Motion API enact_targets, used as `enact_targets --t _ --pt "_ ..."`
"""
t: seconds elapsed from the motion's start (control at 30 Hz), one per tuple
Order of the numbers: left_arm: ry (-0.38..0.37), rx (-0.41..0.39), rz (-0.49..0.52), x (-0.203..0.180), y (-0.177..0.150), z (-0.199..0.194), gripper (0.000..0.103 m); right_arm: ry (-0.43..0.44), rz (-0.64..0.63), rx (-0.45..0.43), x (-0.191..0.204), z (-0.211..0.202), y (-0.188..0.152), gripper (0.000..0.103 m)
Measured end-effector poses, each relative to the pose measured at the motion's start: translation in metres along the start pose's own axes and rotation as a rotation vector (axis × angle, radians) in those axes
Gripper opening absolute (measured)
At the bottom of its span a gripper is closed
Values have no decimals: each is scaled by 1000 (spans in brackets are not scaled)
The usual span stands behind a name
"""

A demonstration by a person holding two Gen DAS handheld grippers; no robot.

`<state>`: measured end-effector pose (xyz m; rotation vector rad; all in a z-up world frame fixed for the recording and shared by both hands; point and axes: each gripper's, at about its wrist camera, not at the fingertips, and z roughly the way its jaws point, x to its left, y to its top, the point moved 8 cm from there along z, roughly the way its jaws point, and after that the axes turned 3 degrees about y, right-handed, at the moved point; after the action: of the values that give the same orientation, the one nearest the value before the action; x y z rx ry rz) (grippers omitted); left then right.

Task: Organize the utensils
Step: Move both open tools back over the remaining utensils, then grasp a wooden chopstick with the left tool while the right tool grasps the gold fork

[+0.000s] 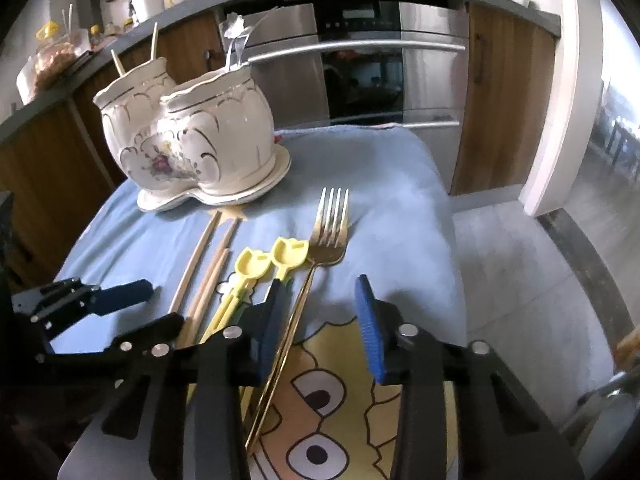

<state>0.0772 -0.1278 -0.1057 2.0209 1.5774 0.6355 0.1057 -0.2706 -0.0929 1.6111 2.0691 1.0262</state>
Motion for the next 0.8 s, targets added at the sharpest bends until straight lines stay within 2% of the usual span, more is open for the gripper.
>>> enact_targets --t 0.07,0.23,0.33,0.37,0.53,0.67,0.8 --pt "-6 -4 6 -1 0 1 43 8 0 6 1 2 -1 30" --pt "-37 -4 29 1 5 5 13 26 6 34 5 11 -3 24" --pt "-56 4 38 4 5 4 13 25 5 39 6 14 -3 19" --pt "-58 6 43 6 5 3 13 28 5 46 6 15 -4 11" --pt "-66 28 82 18 -3 -5 11 25 -5 47 3 11 -5 9" --pt "-51 40 137 24 -8 -9 11 1 -22 22 2 2 0 1" --pt "-38 55 140 40 -16 -14 11 -10 -27 29 0 3 0 1"
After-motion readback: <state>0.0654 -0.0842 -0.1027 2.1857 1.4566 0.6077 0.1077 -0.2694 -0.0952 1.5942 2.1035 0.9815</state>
